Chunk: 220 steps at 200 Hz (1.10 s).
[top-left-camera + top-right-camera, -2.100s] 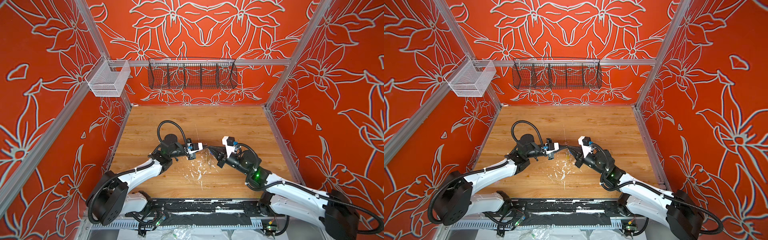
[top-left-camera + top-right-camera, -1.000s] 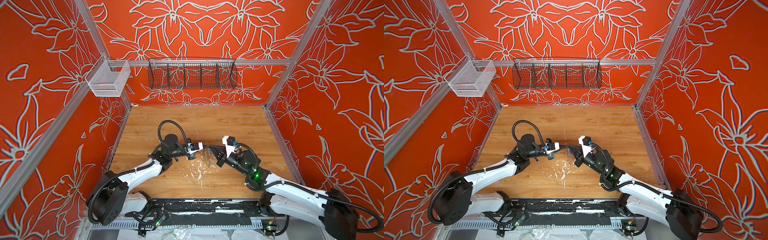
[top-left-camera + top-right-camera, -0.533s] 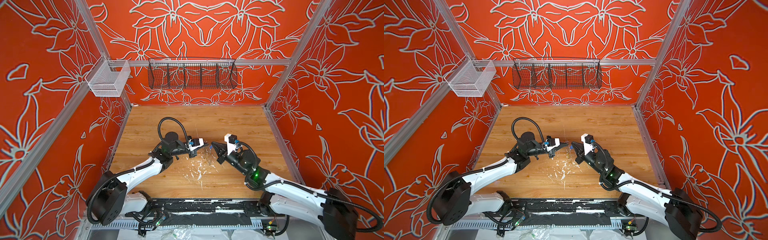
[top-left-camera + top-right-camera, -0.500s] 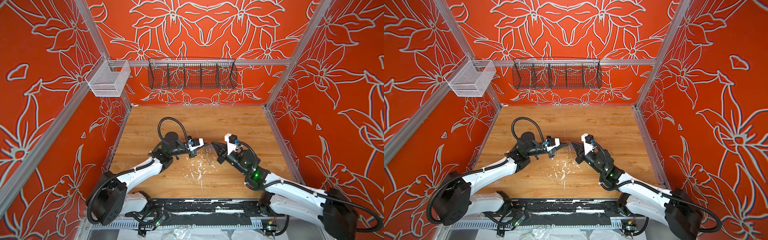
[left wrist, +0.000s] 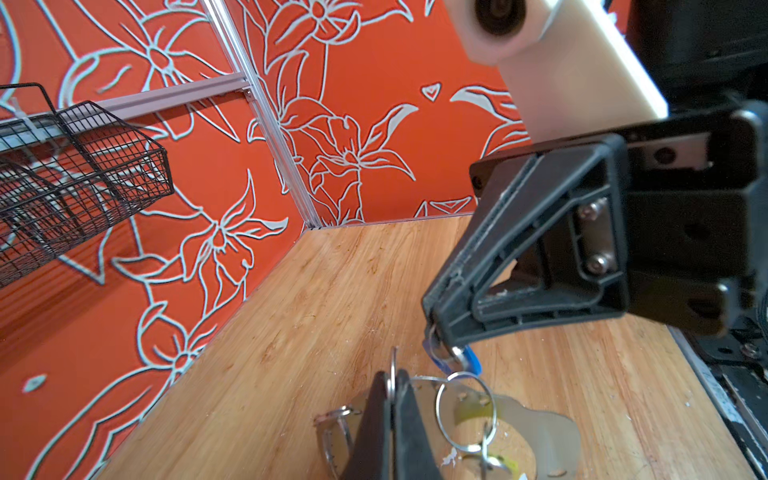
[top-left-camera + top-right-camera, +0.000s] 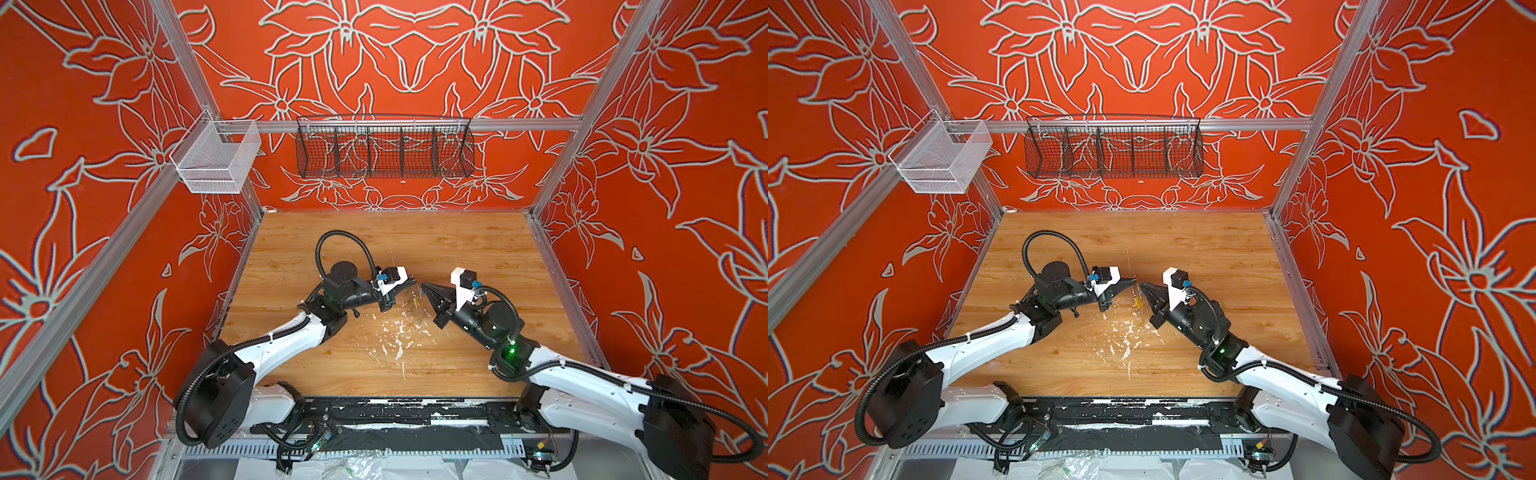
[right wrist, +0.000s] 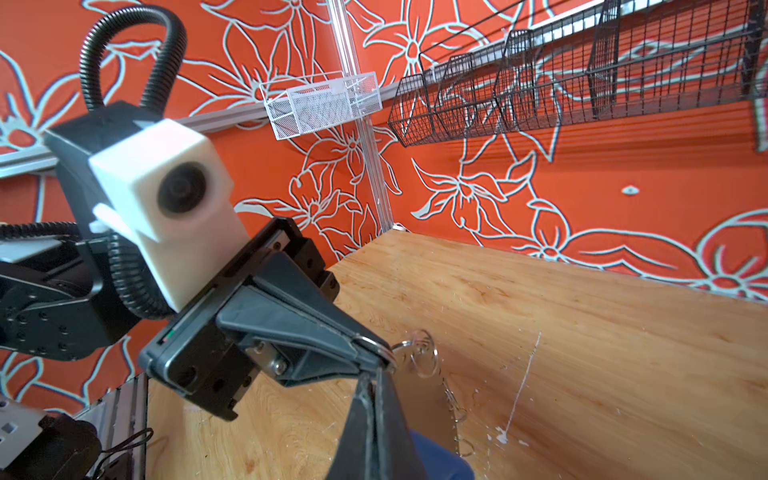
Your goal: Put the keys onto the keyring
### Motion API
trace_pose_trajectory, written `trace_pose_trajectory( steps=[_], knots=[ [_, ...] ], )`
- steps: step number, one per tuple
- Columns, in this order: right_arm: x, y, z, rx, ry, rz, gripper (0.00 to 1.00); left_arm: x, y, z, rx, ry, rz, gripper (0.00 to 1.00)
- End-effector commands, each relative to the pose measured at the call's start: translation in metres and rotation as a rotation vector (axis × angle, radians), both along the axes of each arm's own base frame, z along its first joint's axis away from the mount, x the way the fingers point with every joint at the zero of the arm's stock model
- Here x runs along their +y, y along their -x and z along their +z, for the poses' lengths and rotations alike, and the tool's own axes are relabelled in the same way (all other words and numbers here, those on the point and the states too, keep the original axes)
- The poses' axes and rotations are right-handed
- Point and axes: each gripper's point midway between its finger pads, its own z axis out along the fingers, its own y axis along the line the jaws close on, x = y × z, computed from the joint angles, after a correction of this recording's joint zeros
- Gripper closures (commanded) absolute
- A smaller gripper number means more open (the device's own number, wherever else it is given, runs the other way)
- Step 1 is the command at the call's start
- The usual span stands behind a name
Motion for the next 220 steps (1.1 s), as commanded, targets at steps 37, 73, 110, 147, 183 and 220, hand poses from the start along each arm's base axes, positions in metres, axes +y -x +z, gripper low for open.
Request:
trace_pose_trajectory(
  steps=[37, 73, 110, 147, 183, 220],
  knots=[
    [0.015, -0.006, 0.030, -0.083, -0.051, 0.030, 1.00, -0.002, -0.006, 0.025, -0.016, 0.061, 0.021, 1.00],
    [0.009, -0.011, 0.029, -0.081, -0.051, -0.016, 1.00, -0.002, -0.005, 0.025, -0.019, 0.062, 0.021, 1.00],
    [0.005, -0.016, 0.026, -0.070, -0.041, -0.053, 1.00, -0.002, -0.005, 0.025, -0.019, 0.062, 0.017, 1.00],
    [-0.001, -0.021, 0.024, -0.064, -0.035, -0.095, 1.00, -0.002, -0.005, 0.024, -0.019, 0.060, 0.015, 1.00],
    [0.001, -0.023, 0.023, -0.063, -0.028, -0.098, 1.00, -0.004, -0.005, 0.023, -0.019, 0.059, 0.006, 1.00],
    [0.001, -0.025, 0.023, -0.060, -0.031, -0.106, 1.00, -0.004, -0.005, 0.023, -0.023, 0.056, 0.005, 1.00]
  ],
)
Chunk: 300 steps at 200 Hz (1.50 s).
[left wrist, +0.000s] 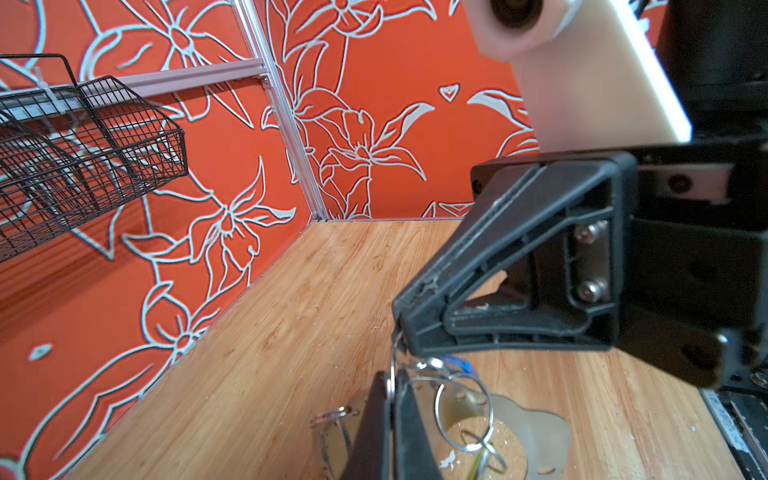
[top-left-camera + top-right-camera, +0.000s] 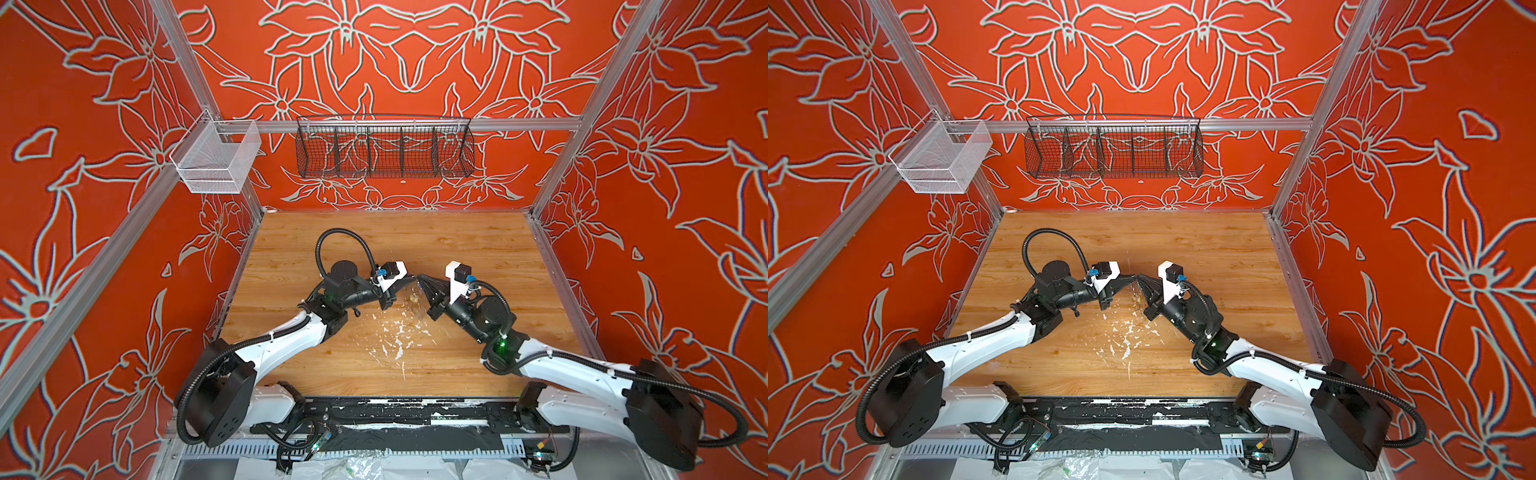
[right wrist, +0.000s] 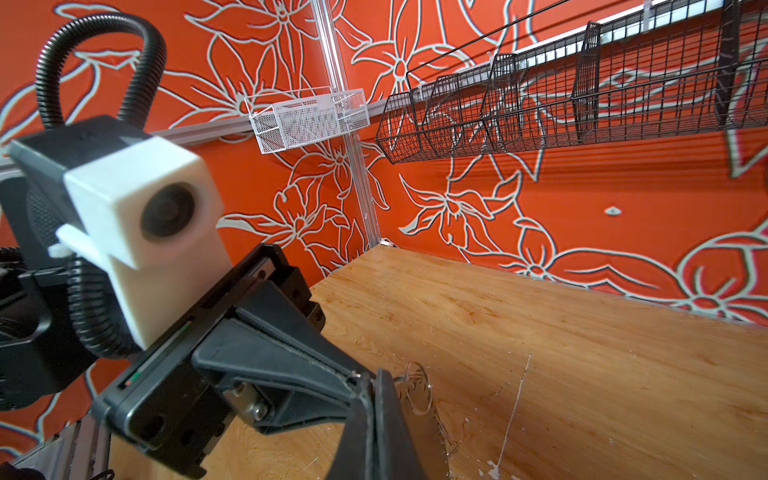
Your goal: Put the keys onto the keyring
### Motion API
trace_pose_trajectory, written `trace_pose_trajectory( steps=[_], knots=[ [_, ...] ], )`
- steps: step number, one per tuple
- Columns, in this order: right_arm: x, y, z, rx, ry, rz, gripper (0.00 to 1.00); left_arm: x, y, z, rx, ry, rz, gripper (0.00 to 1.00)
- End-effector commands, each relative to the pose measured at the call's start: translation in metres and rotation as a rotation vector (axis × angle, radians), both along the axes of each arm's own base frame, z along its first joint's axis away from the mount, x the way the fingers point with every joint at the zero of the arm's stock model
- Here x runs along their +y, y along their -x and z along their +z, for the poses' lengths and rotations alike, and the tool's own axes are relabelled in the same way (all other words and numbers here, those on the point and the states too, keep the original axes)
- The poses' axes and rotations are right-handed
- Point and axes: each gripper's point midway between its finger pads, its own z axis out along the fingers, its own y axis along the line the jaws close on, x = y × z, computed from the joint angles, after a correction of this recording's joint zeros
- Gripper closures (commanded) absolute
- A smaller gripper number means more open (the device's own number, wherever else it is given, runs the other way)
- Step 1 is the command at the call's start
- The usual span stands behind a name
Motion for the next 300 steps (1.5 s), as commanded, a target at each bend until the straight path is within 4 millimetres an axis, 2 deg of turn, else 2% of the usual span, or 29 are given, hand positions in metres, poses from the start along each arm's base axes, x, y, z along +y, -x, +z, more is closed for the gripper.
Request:
trace_pose_trajectory(
  steps=[1, 50, 99, 162, 201, 218, 229, 253, 277, 300],
  knots=[
    [-0.002, -0.006, 0.019, -0.040, -0.026, -0.032, 1.00, -0.006, 0.003, 0.022, -0.067, 0.037, -0.033, 1.00],
    [-0.006, -0.009, 0.018, -0.017, -0.041, -0.061, 1.00, -0.005, 0.003, 0.021, -0.069, 0.037, -0.033, 1.00],
    [-0.019, -0.020, 0.005, 0.049, -0.052, -0.148, 1.00, -0.003, 0.006, 0.022, -0.094, 0.049, -0.032, 1.00],
    [-0.015, -0.018, 0.008, 0.046, -0.064, -0.115, 1.00, -0.003, 0.004, 0.021, -0.097, 0.049, -0.026, 1.00],
    [-0.009, -0.020, -0.002, 0.076, -0.012, -0.103, 1.00, -0.003, 0.004, 0.021, -0.093, 0.049, -0.020, 1.00],
    [-0.013, -0.022, -0.005, 0.088, 0.023, -0.131, 0.65, -0.003, 0.003, 0.021, -0.088, 0.048, -0.021, 1.00],
    [-0.018, -0.020, -0.006, 0.081, 0.031, -0.148, 0.55, -0.004, 0.002, 0.021, -0.082, 0.048, -0.021, 1.00],
    [-0.026, -0.012, -0.009, 0.047, 0.065, -0.150, 0.54, -0.007, 0.001, 0.021, -0.061, 0.041, -0.036, 1.00],
    [-0.025, -0.004, -0.014, 0.019, 0.121, -0.114, 0.63, -0.009, 0.003, 0.022, -0.040, 0.052, -0.073, 1.00],
    [-0.030, 0.003, -0.017, -0.002, 0.142, -0.110, 0.64, -0.010, 0.002, 0.021, -0.023, 0.054, -0.094, 1.00]
  ],
)
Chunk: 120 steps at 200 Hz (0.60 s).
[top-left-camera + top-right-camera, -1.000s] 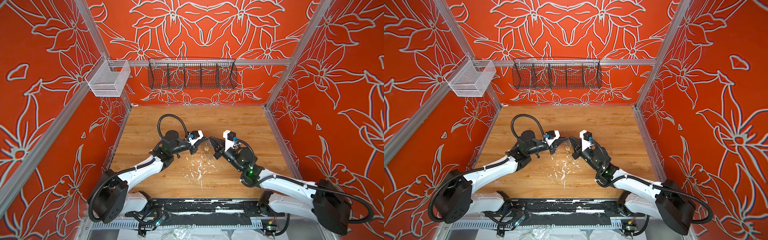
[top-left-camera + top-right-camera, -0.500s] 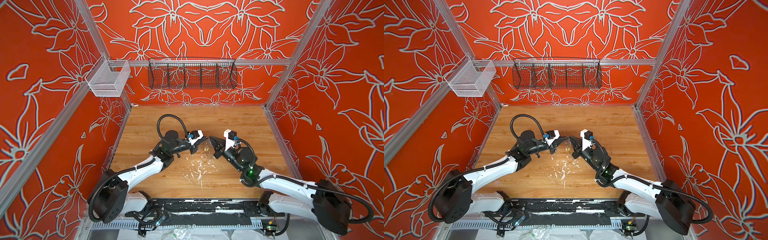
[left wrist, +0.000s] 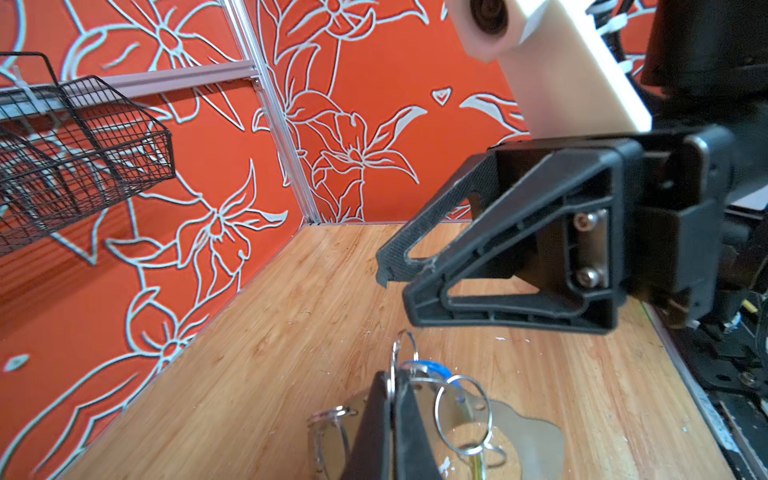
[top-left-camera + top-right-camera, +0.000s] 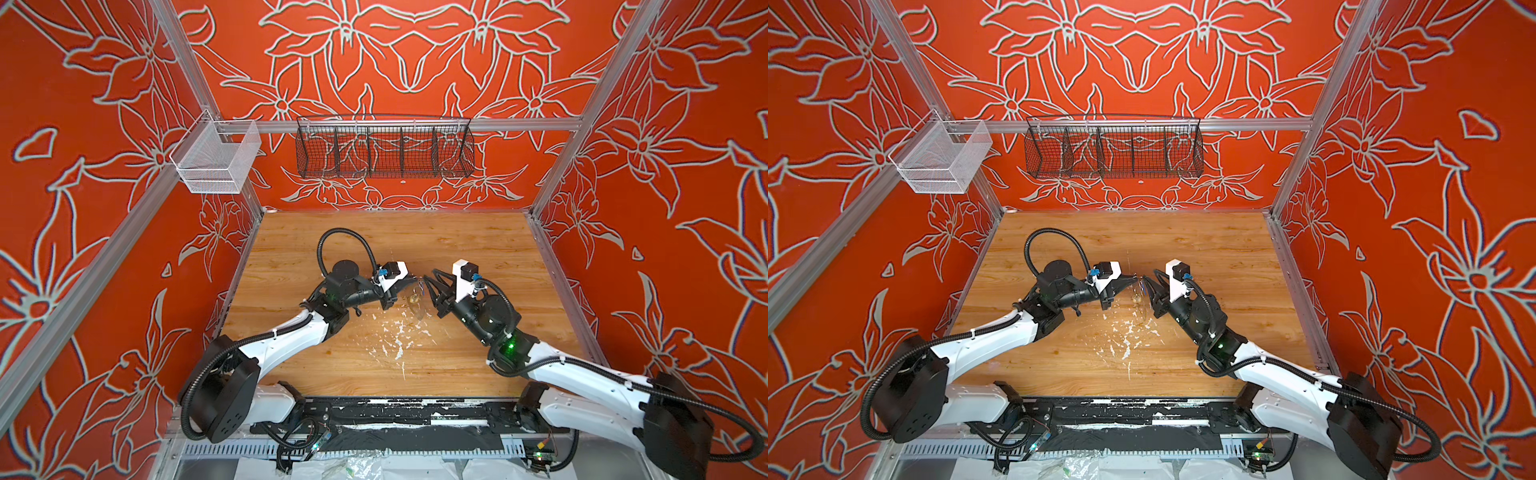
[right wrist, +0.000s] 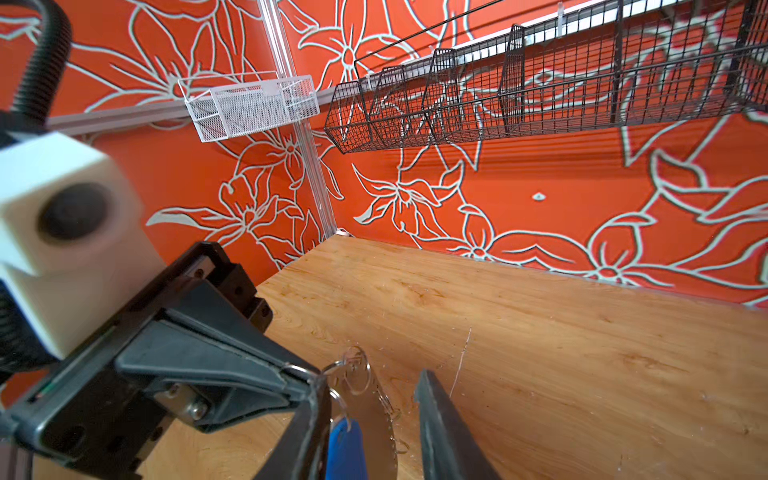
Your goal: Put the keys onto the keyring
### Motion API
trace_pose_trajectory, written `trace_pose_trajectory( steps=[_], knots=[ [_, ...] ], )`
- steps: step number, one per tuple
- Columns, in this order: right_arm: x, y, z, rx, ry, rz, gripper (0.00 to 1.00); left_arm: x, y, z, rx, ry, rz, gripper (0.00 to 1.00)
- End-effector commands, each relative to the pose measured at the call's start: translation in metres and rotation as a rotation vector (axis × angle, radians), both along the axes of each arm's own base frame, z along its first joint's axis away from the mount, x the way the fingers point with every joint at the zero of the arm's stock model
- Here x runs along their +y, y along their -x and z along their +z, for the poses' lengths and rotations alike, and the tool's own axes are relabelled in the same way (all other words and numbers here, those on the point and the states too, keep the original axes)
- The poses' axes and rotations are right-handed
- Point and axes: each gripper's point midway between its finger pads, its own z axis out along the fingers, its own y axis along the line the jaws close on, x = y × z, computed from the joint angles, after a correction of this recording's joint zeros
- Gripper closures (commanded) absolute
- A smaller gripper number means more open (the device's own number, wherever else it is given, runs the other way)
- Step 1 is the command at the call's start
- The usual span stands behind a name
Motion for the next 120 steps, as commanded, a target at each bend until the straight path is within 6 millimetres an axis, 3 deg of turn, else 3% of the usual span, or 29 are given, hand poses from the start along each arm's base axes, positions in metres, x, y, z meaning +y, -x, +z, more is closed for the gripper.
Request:
trace_pose_trajectory(
  steps=[1, 61, 120],
  knots=[
    [-0.004, 0.007, -0.011, -0.023, 0.067, 0.012, 0.64, -0.004, 0.002, 0.023, -0.037, 0.045, -0.053, 1.00],
    [0.003, 0.028, -0.020, -0.065, 0.137, 0.127, 0.64, -0.008, 0.009, 0.024, -0.029, 0.039, -0.115, 1.00],
    [0.003, 0.024, -0.022, -0.054, 0.145, 0.108, 0.64, -0.010, 0.014, 0.023, -0.033, 0.032, -0.153, 1.00]
  ],
)
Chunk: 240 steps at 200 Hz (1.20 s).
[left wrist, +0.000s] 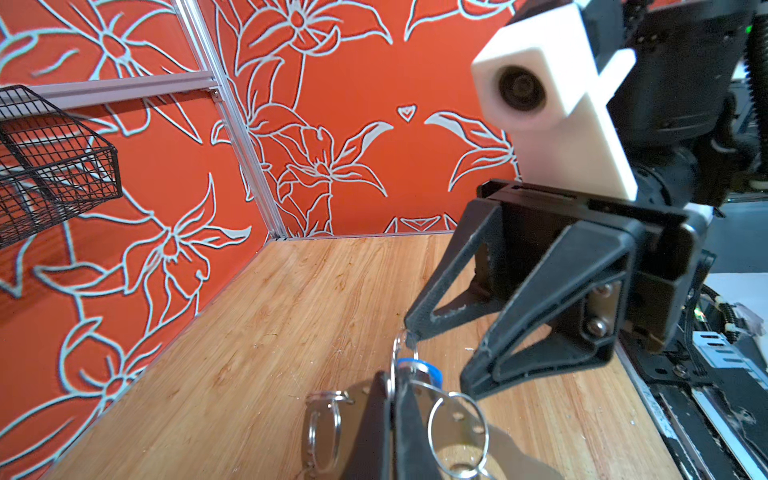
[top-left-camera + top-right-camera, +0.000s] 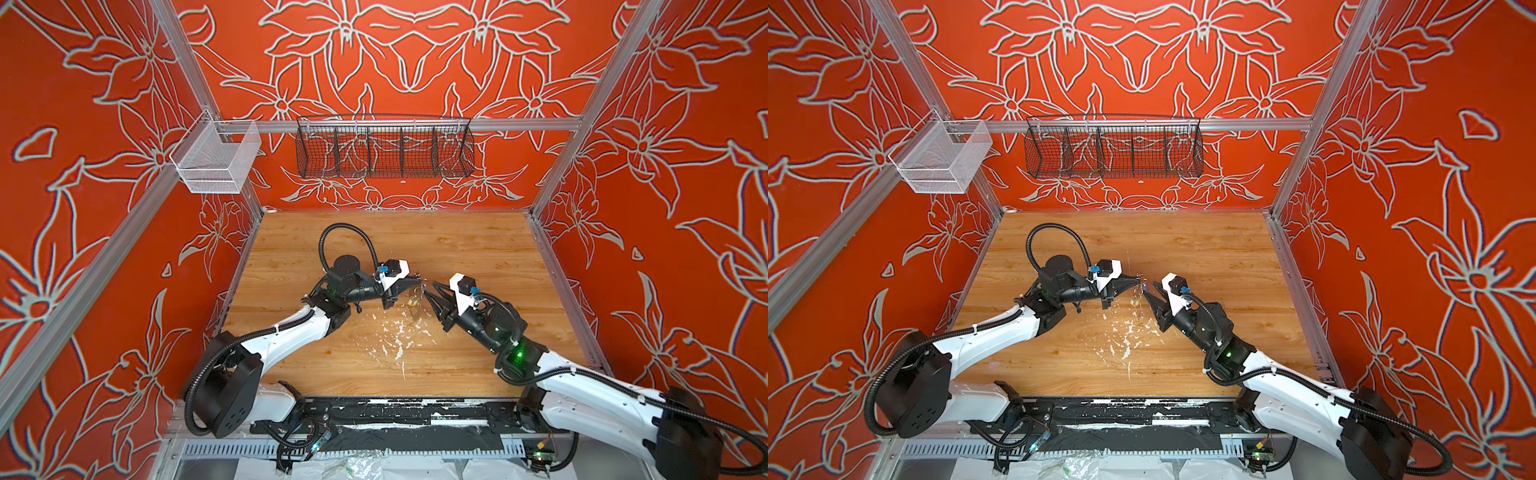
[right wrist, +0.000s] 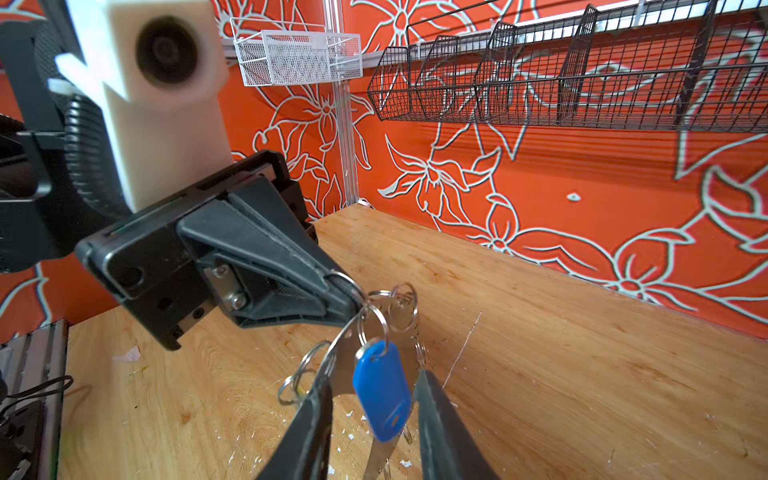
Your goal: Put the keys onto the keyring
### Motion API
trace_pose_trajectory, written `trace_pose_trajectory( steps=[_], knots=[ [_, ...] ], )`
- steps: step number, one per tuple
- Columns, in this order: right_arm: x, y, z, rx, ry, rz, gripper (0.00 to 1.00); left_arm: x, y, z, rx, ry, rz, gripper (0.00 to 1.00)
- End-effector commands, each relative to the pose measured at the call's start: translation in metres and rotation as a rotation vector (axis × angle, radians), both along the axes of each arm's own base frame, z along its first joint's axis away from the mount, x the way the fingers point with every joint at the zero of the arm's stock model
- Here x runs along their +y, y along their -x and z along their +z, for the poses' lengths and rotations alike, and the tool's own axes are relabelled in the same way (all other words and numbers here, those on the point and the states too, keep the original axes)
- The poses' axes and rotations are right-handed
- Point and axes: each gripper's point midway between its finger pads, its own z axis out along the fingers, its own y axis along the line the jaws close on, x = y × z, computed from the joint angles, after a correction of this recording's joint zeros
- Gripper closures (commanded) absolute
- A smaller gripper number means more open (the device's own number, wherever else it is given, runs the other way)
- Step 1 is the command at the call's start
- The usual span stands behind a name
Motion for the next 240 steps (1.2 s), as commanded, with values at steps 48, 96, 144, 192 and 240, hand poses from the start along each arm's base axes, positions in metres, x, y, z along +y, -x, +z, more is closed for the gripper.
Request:
trace_pose_trajectory(
  steps=[48, 96, 144, 192, 240],
  knots=[
    [0.004, -0.005, -0.003, -0.005, 0.023, -0.004, 0.64, -0.004, 0.010, 0.017, -0.058, 0.022, -0.087, 1.00],
    [0.004, -0.005, 0.002, -0.012, 0.027, -0.005, 0.63, -0.006, 0.013, 0.015, -0.062, 0.012, -0.113, 1.00],
    [0.004, -0.002, 0.009, -0.032, 0.019, 0.008, 0.61, -0.009, 0.012, 0.013, -0.052, 0.006, -0.129, 1.00],
    [-0.001, 0.000, 0.008, -0.045, 0.028, -0.001, 0.51, -0.010, 0.012, 0.013, -0.049, 0.004, -0.134, 1.00],
    [-0.001, 0.000, 0.016, -0.055, 0.032, -0.004, 0.51, -0.011, 0.014, 0.011, -0.052, 0.001, -0.156, 1.00]
  ],
)
